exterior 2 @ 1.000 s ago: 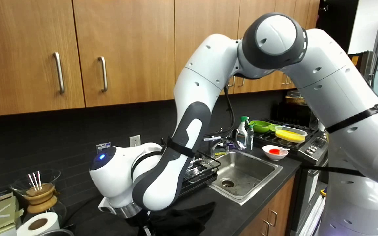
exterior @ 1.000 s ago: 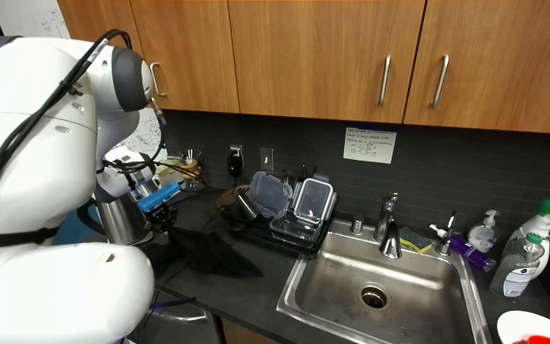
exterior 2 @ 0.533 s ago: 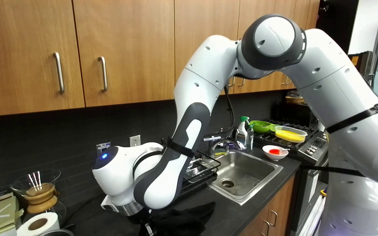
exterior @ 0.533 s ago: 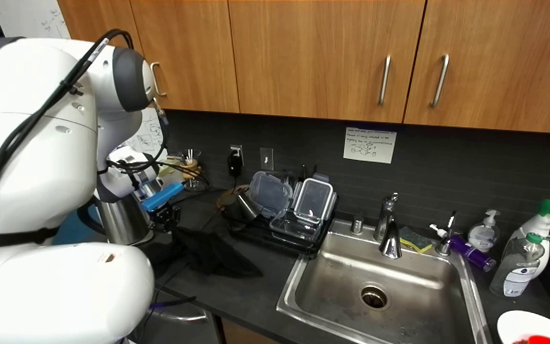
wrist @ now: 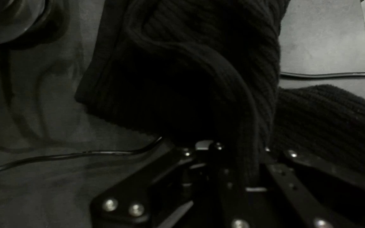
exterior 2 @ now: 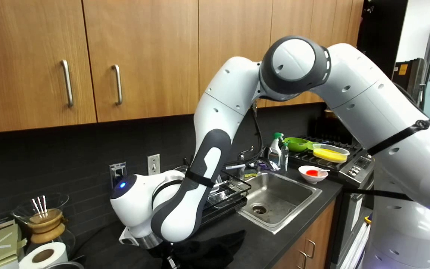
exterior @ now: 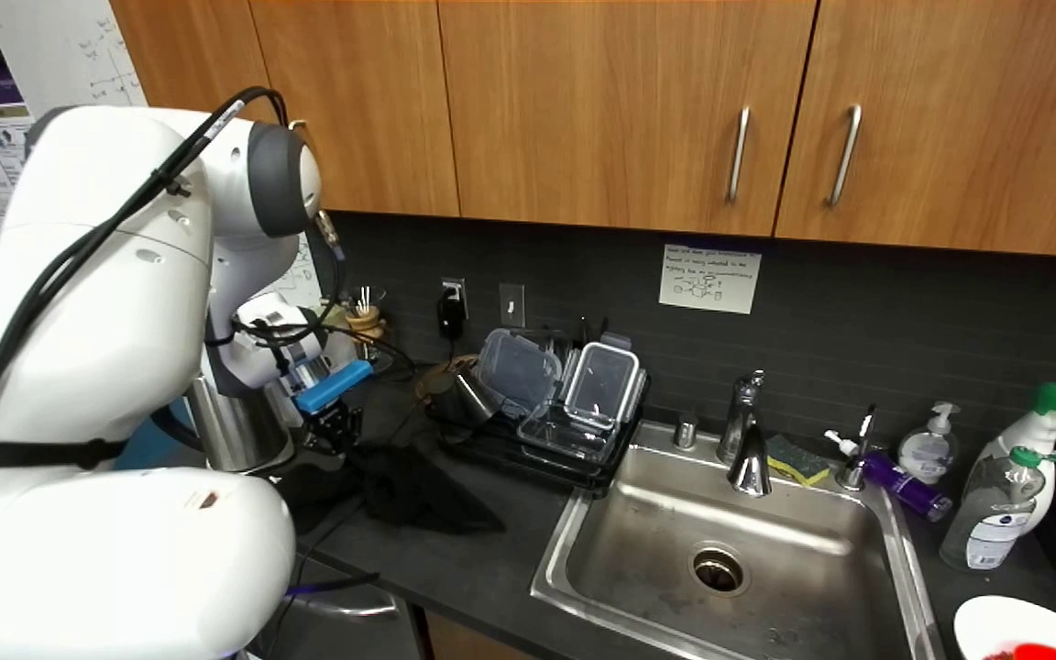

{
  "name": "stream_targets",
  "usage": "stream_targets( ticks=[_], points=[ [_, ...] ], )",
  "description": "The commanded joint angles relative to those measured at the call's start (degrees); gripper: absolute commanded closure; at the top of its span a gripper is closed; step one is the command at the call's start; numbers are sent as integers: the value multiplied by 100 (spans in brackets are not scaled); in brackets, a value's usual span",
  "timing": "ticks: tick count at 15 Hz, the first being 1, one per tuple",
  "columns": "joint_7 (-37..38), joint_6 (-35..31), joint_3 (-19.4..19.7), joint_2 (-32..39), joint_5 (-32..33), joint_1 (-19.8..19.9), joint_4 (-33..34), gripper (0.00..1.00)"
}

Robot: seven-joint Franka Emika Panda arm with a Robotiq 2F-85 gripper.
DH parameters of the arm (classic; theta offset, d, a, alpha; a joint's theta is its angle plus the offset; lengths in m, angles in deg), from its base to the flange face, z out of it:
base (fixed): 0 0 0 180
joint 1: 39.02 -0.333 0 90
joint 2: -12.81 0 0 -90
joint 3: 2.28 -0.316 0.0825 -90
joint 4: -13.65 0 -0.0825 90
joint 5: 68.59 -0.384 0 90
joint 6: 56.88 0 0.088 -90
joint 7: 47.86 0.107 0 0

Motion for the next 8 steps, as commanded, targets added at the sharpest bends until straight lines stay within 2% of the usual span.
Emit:
stream_targets(
  ticks=[1, 8],
  points=[
    [-213, 173, 23, 296, 4, -57, 351, 98],
    [-265, 460, 53, 575, 32, -131, 652, 98]
  ],
)
